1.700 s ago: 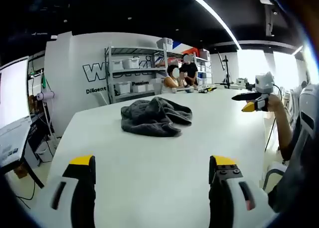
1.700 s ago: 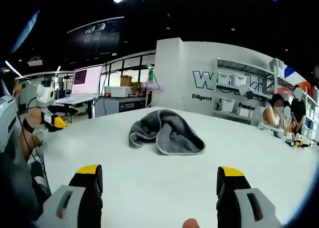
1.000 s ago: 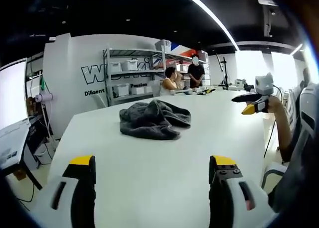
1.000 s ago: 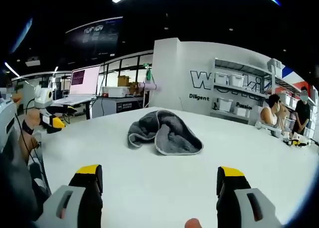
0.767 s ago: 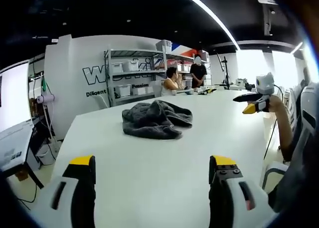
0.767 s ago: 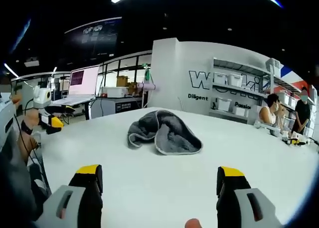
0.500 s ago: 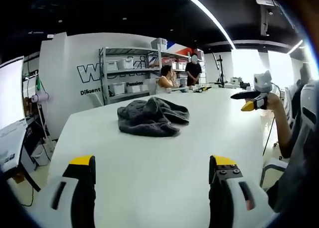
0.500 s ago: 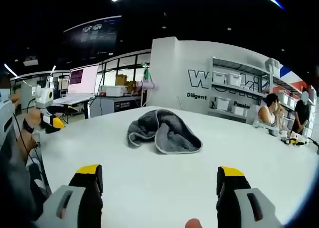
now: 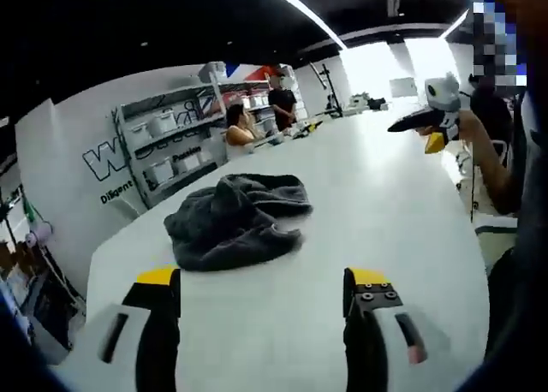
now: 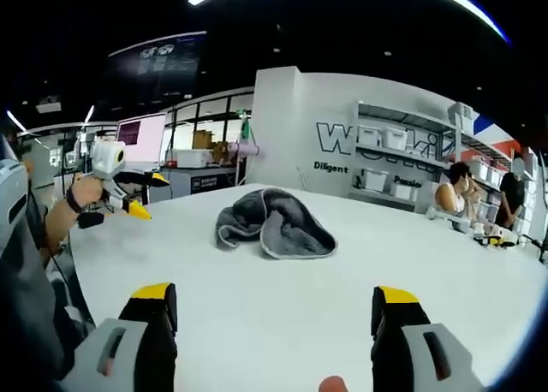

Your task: Fold the towel on the table until its edges align and the towel forms a compact rectangular stack.

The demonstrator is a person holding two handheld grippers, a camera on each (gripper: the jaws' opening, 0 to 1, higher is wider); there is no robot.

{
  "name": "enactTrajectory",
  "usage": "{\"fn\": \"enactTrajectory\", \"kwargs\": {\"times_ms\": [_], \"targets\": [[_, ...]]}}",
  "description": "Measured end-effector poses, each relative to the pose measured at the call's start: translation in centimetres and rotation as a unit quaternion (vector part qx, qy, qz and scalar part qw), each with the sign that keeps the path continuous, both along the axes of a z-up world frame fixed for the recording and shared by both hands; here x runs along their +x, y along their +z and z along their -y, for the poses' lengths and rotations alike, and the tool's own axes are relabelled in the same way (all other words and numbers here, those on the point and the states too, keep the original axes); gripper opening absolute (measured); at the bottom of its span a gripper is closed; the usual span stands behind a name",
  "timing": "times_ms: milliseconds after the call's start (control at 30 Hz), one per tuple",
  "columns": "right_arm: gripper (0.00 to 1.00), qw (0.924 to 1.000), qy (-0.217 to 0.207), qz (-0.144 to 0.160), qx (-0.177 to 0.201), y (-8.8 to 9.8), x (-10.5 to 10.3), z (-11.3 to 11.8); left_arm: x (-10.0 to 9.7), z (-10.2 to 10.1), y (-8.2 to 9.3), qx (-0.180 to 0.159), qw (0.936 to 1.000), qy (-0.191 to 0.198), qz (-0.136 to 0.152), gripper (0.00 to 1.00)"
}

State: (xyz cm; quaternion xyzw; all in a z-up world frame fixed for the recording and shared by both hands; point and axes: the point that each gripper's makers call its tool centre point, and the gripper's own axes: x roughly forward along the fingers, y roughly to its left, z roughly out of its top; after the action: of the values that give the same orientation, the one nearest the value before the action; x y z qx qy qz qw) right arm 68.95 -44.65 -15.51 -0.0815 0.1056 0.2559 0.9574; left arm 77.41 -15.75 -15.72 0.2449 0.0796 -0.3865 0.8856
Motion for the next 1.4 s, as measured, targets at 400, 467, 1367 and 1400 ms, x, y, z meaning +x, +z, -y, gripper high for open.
{"fn": "enactTrajectory", "kwargs": {"times_ms": [400, 467, 1367, 1400], "targets": [[0.96, 0.9996, -0.028, -0.008, -0.005, -0.7, -1.6, 2.4, 4.3, 8.1, -3.9, 0.107, 0.9902, -0.089, 0.013, 0.51], [0.96, 0.9995, -0.03, -0.011, -0.005, -0.9, -1.6, 2.5, 4.5, 8.9, -4.3, 0.114, 0.9884, -0.099, 0.009, 0.46], [0.92, 0.9995, -0.011, -0.027, -0.009, -2.1, -1.3, 1.6, 6.7, 8.7, -7.4, 0.161, 0.981, -0.103, -0.034, 0.04], [0.92, 0.9996, -0.01, -0.027, -0.009, -2.1, -1.3, 1.6, 7.0, 8.4, -6.7, 0.158, 0.9823, -0.097, -0.029, 0.04]]}}
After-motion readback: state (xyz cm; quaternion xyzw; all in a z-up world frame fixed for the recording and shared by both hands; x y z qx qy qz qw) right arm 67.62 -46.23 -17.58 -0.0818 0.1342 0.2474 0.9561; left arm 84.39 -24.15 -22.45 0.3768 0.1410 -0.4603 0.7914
